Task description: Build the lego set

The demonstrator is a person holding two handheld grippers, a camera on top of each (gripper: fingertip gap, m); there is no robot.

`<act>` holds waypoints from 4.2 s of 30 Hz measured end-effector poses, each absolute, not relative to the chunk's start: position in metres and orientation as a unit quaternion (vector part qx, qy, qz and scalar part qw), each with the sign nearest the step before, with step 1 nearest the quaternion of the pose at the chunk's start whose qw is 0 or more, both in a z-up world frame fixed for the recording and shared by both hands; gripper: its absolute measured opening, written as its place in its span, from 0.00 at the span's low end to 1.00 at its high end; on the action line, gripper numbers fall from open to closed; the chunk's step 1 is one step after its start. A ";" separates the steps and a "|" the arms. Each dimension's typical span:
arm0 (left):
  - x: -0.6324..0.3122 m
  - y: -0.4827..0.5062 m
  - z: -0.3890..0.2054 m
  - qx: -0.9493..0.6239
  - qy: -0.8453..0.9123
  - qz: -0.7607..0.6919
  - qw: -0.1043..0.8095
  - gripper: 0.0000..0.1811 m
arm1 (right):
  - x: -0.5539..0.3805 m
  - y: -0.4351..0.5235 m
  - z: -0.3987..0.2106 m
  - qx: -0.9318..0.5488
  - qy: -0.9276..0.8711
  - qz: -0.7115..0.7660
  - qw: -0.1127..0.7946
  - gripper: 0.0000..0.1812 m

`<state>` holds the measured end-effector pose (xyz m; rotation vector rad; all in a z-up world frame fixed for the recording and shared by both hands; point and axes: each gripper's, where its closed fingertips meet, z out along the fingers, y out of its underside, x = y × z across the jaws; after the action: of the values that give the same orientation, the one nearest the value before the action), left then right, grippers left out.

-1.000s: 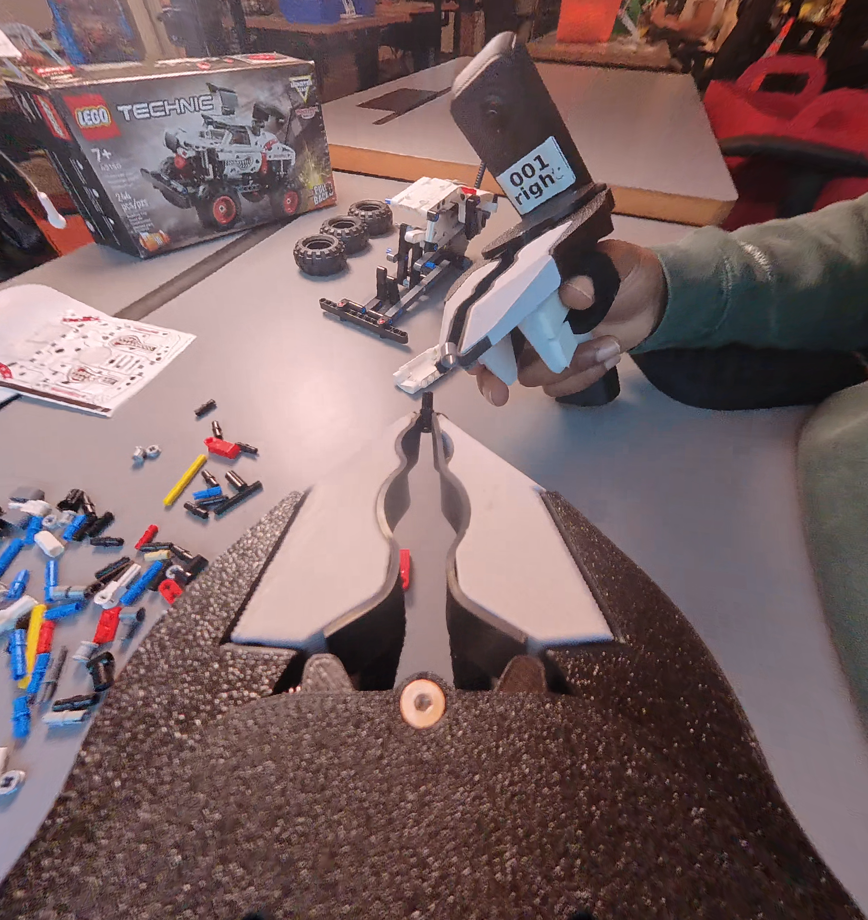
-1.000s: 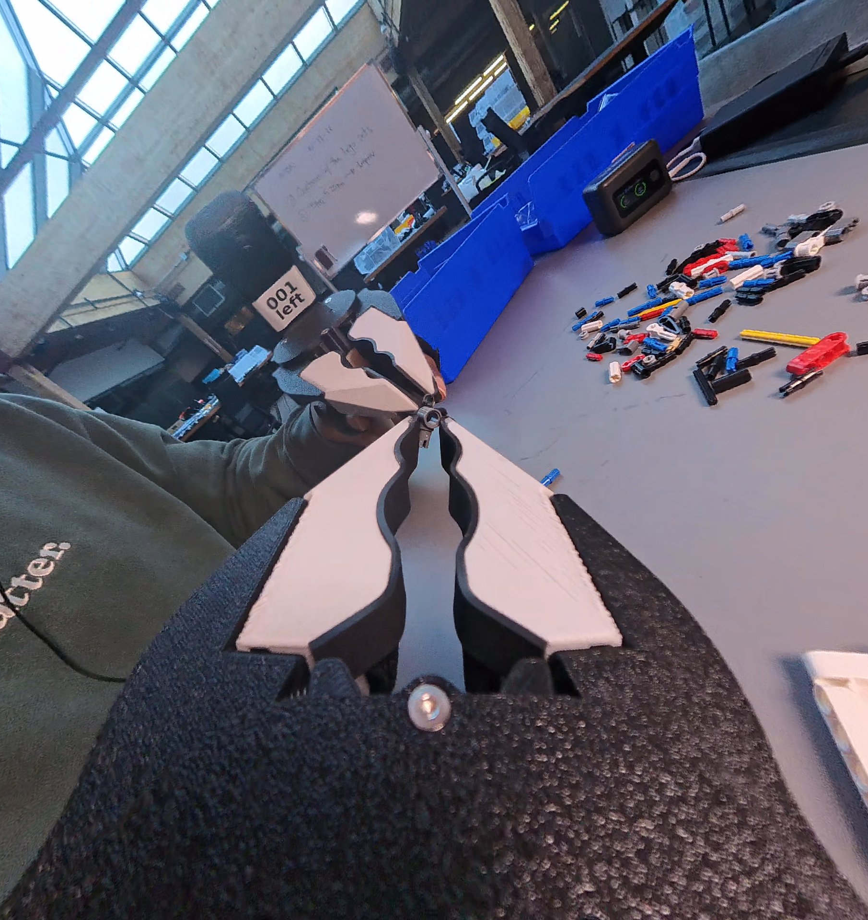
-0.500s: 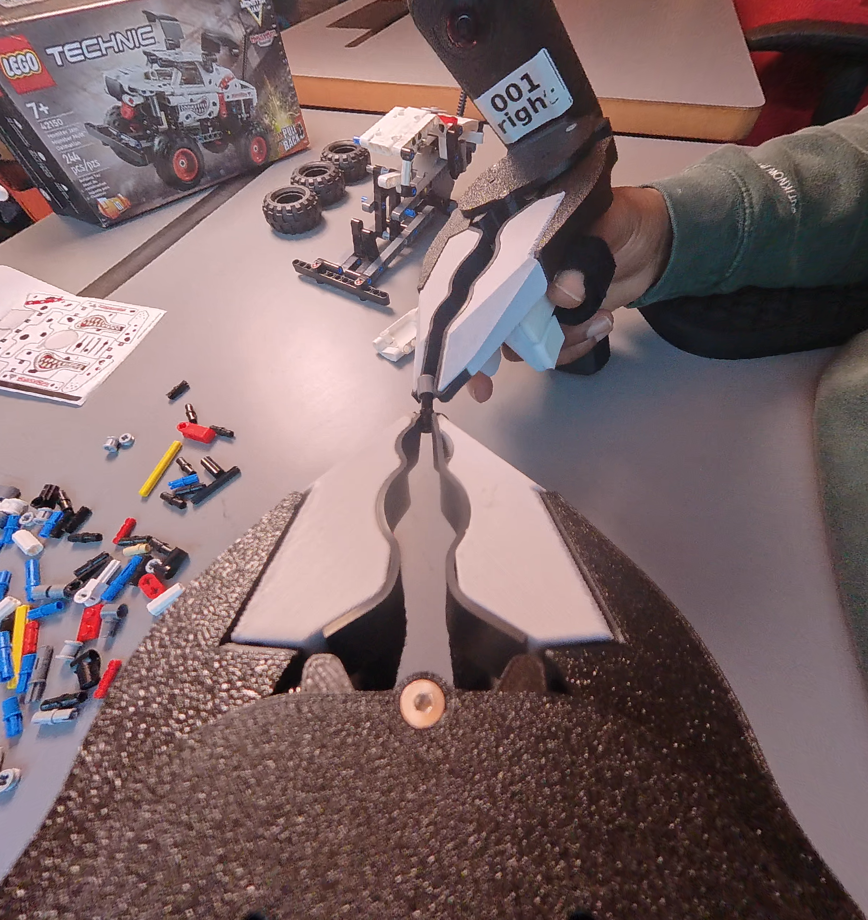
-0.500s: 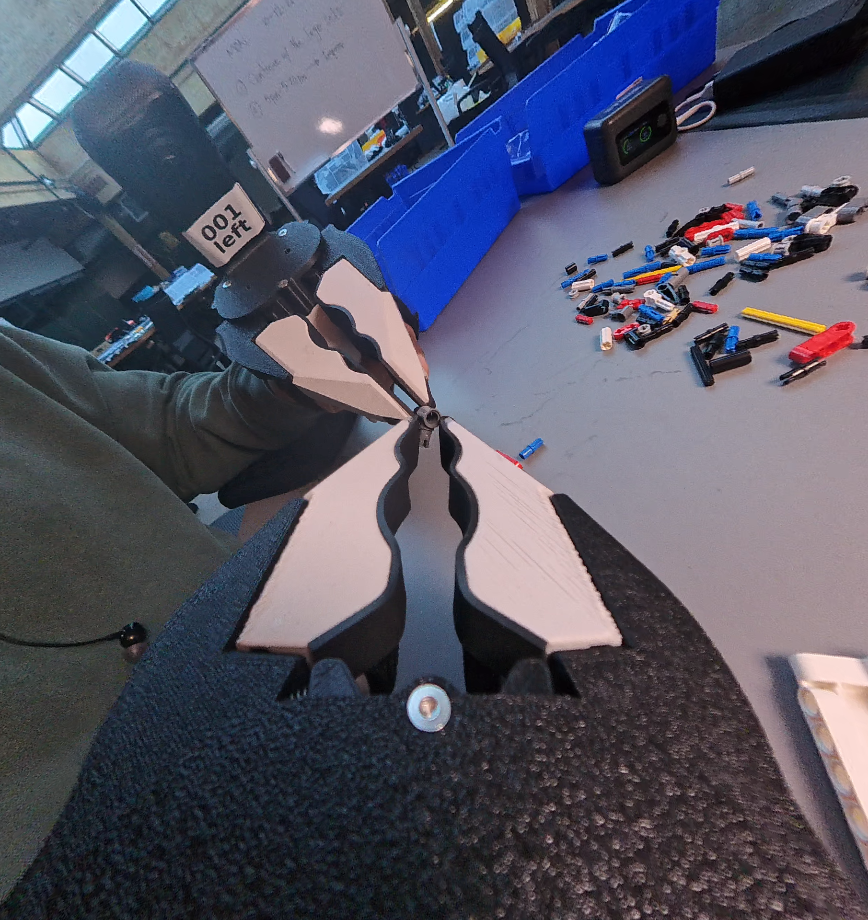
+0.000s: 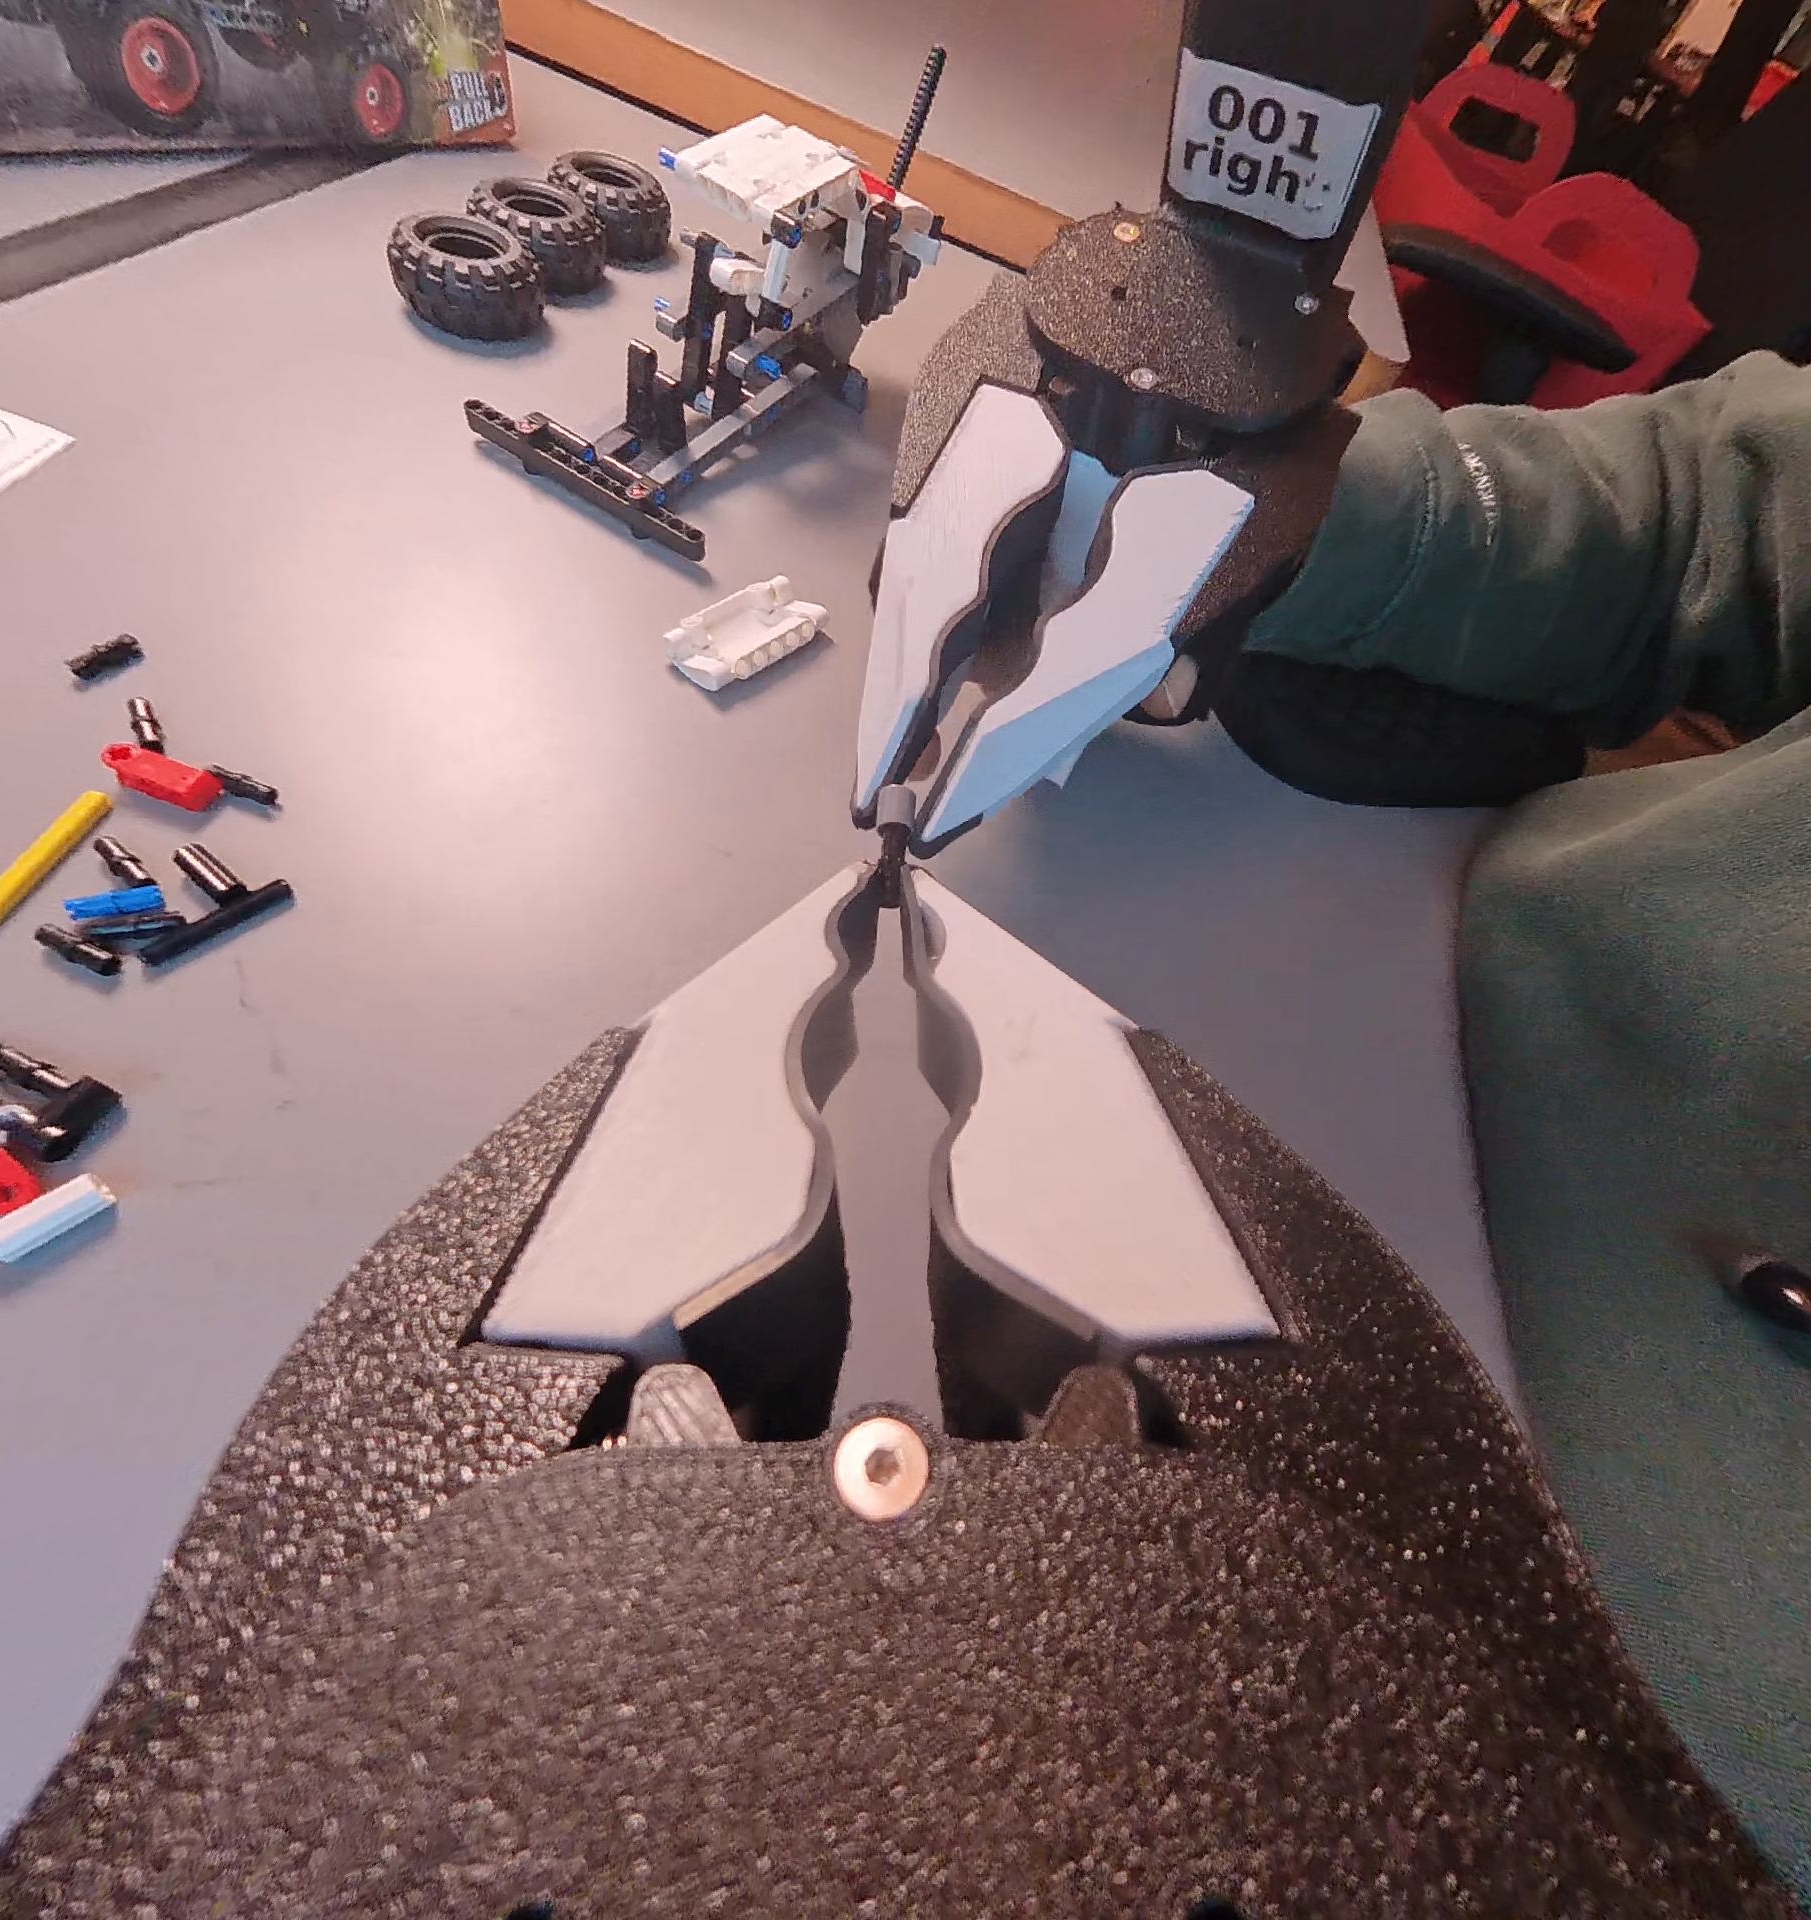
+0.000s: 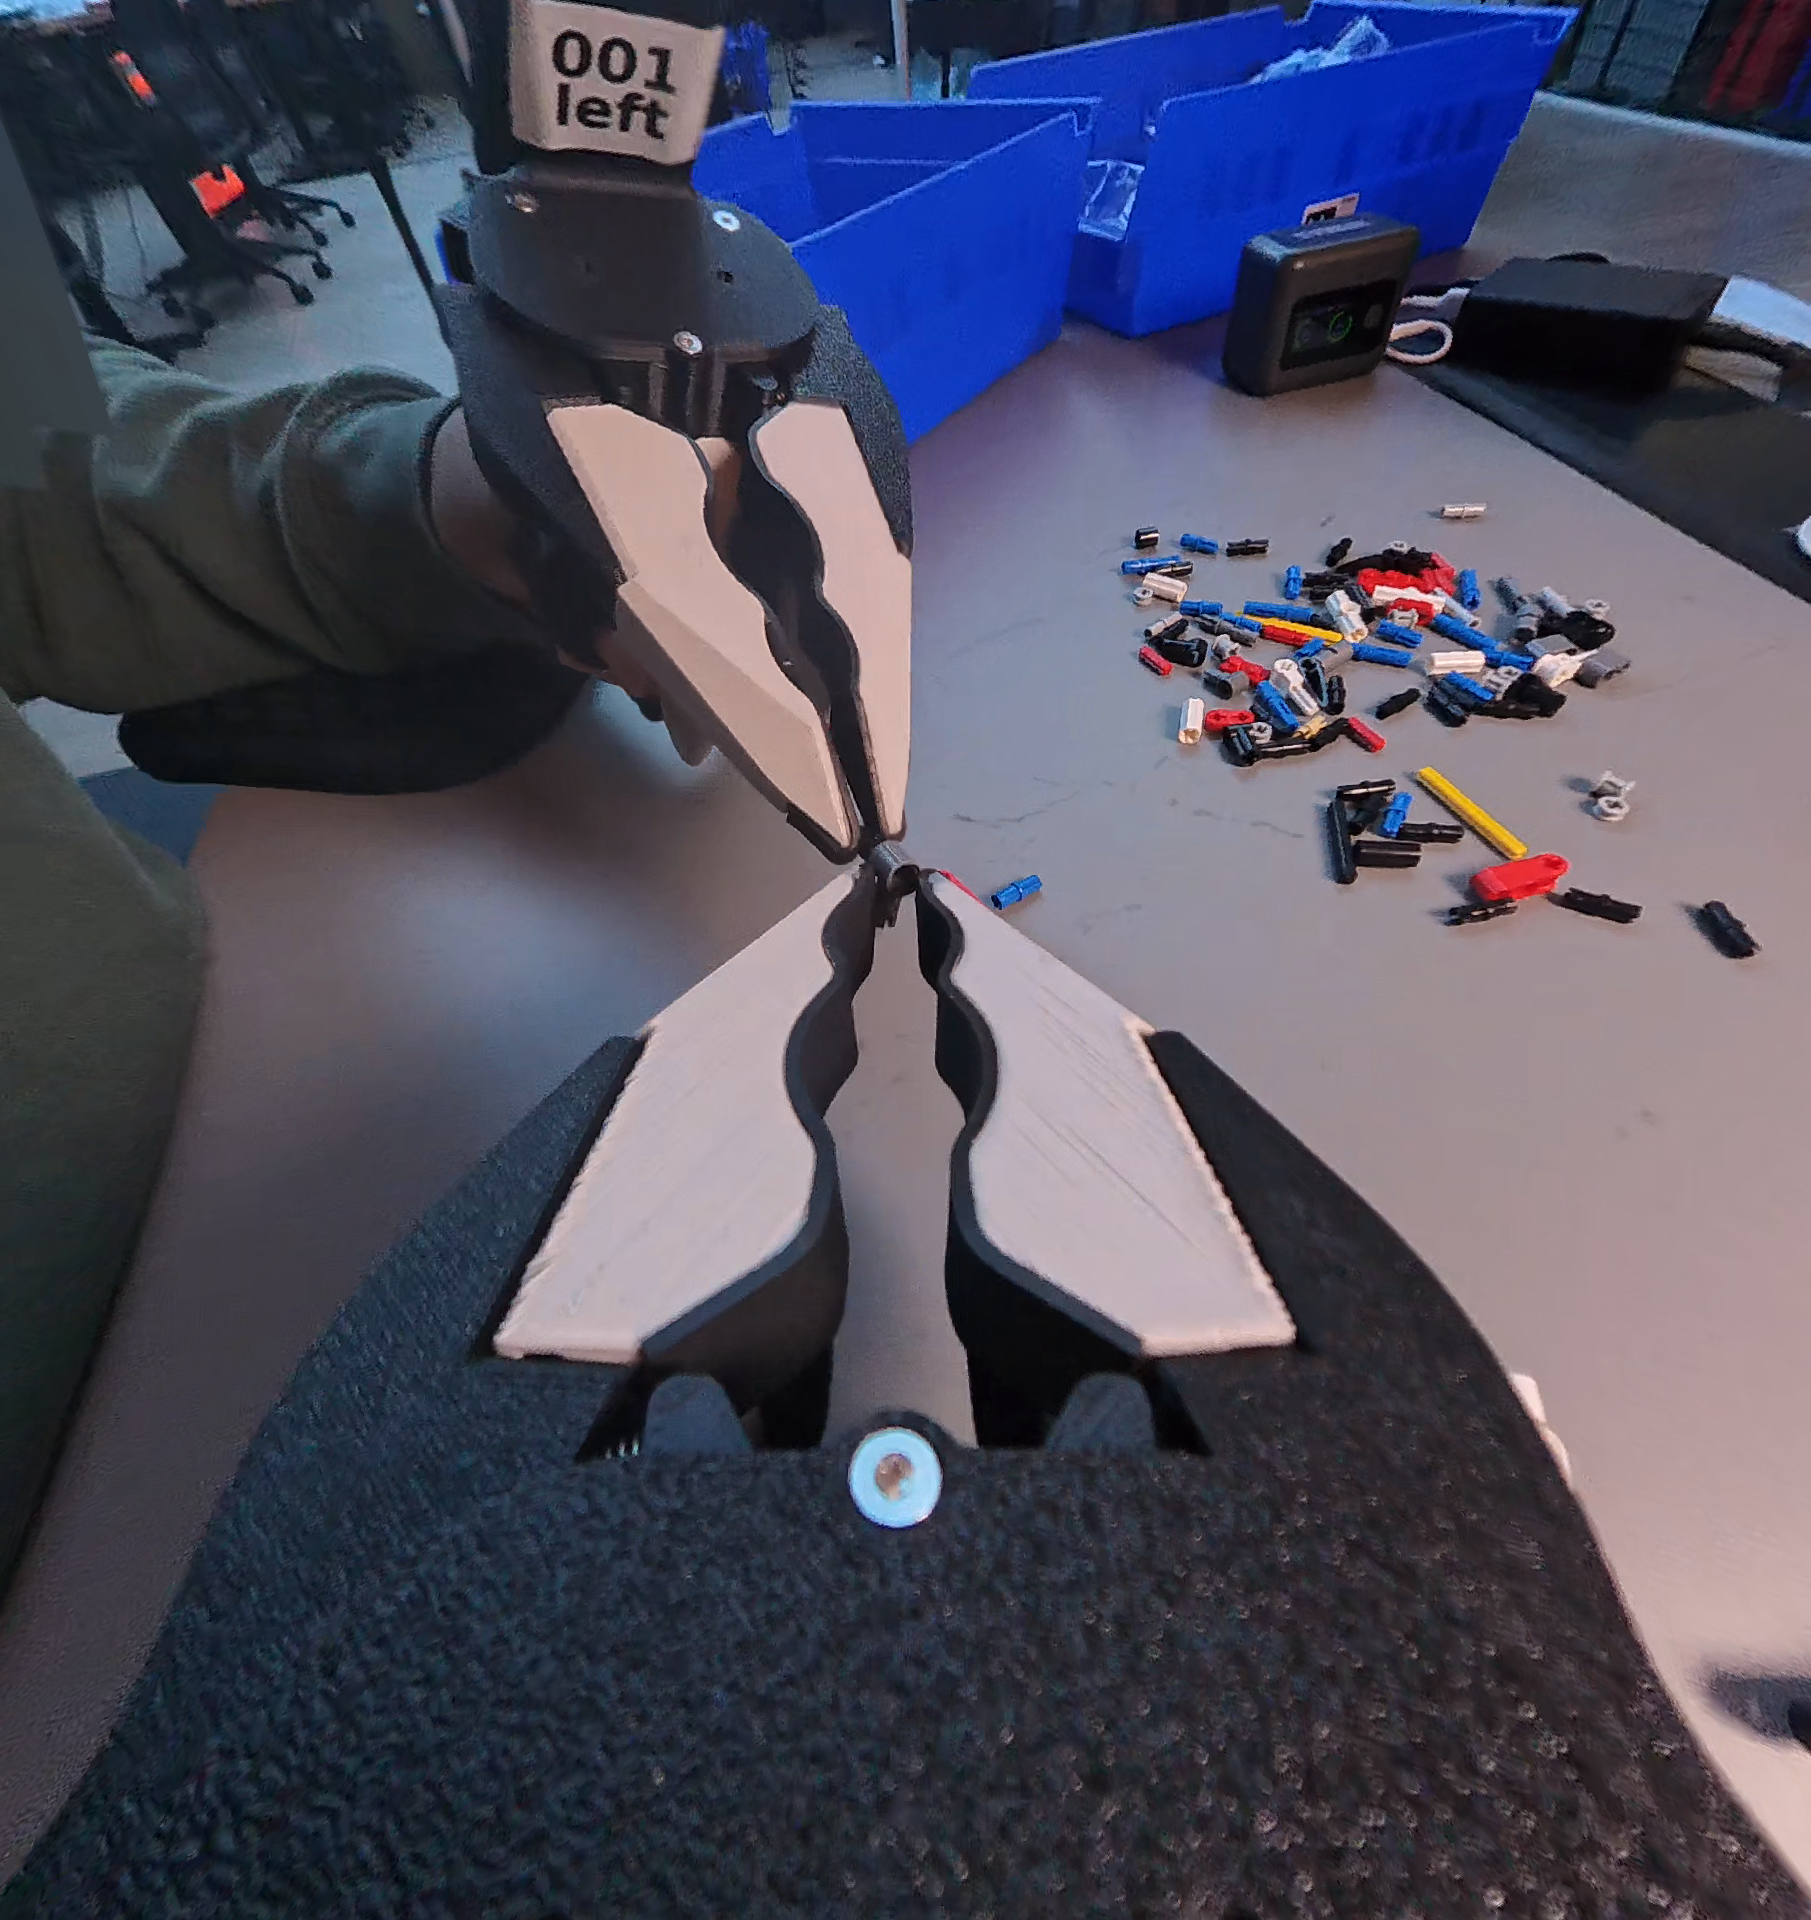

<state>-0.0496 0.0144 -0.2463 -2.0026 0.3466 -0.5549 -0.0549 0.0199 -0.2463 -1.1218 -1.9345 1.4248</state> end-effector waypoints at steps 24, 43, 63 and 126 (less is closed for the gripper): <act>-0.026 -0.006 -0.264 -0.834 0.166 -0.335 0.406 0.01 | -0.033 0.001 -0.267 -0.315 -0.804 0.443 0.242 0.04; -0.044 -0.001 -0.229 -0.780 0.130 -0.372 0.486 0.10 | -0.046 0.012 -0.235 -0.415 -0.675 0.587 0.164 0.04; -0.032 -0.010 -0.206 -0.726 0.106 -0.486 0.475 0.02 | -0.028 -0.012 -0.218 -0.300 -0.707 0.603 0.214 0.18; -0.041 -0.003 -0.314 -0.890 0.230 -0.245 0.307 0.03 | -0.043 0.021 -0.258 -0.385 -0.759 0.465 0.244 0.16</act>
<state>-0.0411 -0.0029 -0.3139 -2.3543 0.6092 -0.6480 -0.0429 0.0212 -0.2584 -1.0528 -2.0726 1.2698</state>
